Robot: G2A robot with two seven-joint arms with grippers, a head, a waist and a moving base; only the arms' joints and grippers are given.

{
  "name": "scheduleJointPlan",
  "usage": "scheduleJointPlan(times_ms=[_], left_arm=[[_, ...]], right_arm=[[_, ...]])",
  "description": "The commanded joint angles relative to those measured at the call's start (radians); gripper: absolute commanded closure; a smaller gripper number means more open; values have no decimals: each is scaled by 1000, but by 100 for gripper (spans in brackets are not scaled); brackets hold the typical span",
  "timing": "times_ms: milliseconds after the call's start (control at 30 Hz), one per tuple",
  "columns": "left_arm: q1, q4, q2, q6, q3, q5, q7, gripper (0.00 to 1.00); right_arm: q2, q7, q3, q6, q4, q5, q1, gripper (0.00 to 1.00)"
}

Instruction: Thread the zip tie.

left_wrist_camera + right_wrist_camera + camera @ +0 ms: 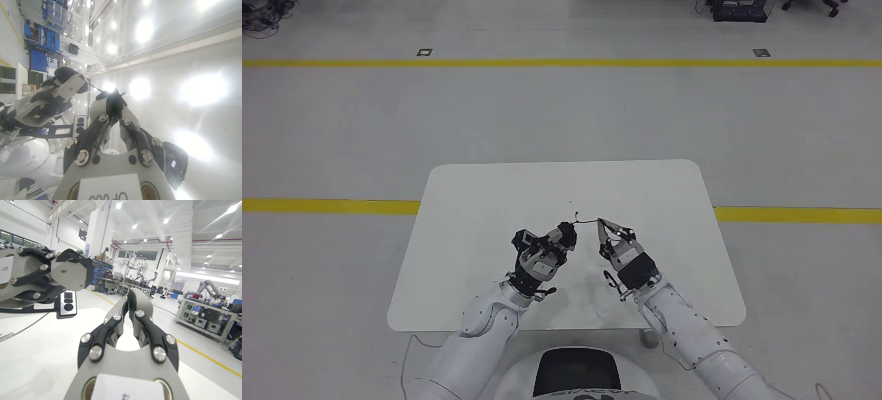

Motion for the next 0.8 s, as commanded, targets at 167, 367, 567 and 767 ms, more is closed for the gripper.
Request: scheduleJointPlan(times_ms=[167, 367, 567, 767], left_arm=[[-2, 1, 2, 0, 3, -1, 0, 100], [-3, 0, 4, 0, 4, -1, 3, 100], [-4, 0, 5, 0, 8, 1, 5, 100], [-6, 0, 7, 0, 11, 2, 7, 100]], right_arm=[[-1, 1, 11, -3, -1, -1, -4, 100], [-2, 1, 23, -6, 1, -2, -6, 100], [-2, 0, 37, -7, 2, -2, -10, 100], [-2, 0, 50, -7, 0, -3, -16, 100]])
